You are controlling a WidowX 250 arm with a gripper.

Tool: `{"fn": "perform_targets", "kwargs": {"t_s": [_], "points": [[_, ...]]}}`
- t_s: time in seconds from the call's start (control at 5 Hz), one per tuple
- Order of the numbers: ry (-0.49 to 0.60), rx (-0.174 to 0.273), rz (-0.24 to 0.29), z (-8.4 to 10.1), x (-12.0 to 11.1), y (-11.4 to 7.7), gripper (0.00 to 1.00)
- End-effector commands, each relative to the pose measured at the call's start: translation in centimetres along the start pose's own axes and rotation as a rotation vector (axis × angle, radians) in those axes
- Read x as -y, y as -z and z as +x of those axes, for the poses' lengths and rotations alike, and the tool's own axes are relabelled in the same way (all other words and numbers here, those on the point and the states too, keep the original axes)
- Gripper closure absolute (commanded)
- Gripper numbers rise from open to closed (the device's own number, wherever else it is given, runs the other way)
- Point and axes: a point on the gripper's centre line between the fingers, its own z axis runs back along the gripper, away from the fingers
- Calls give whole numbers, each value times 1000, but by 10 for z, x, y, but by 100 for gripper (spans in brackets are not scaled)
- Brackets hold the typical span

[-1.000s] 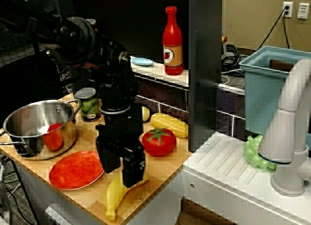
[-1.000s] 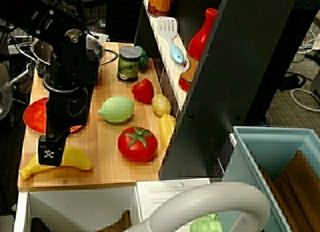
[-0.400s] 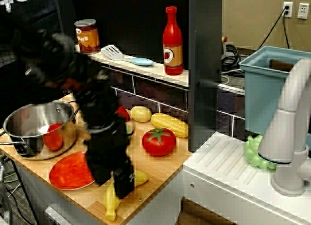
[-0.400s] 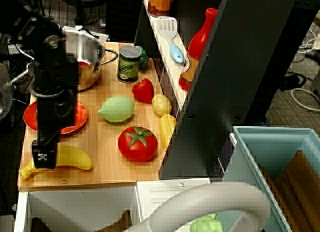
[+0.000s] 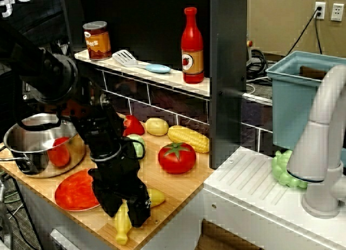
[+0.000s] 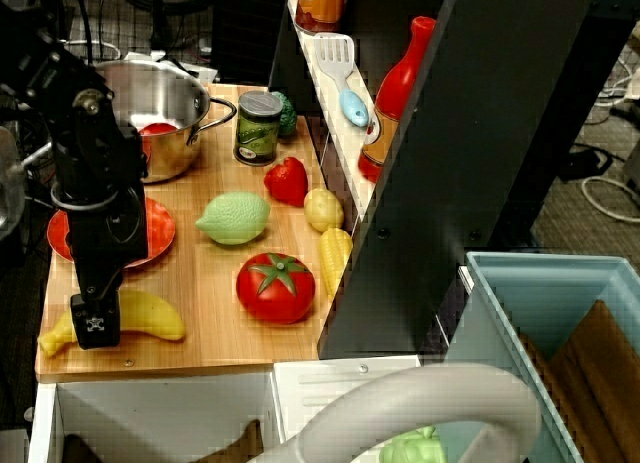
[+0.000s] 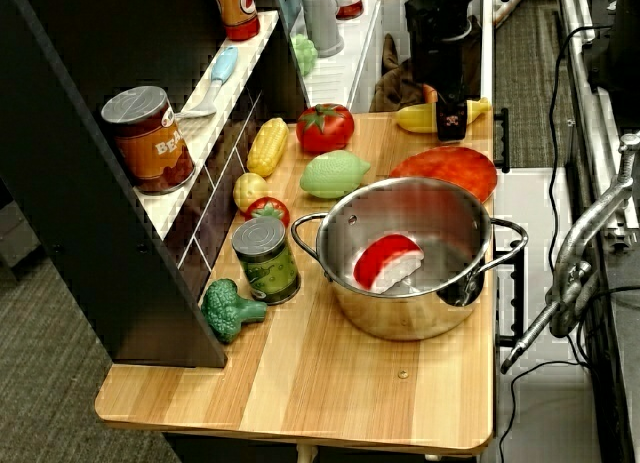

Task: Put banana on plate

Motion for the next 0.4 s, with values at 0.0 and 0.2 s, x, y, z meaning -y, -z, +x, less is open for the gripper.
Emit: {"fn": "perform_targets", "kwargs": {"t_s": [0.0, 0.2], "points": [[-21, 61, 10, 3, -9, -2, 100], [2, 7, 4, 11, -7, -13, 100]]}}
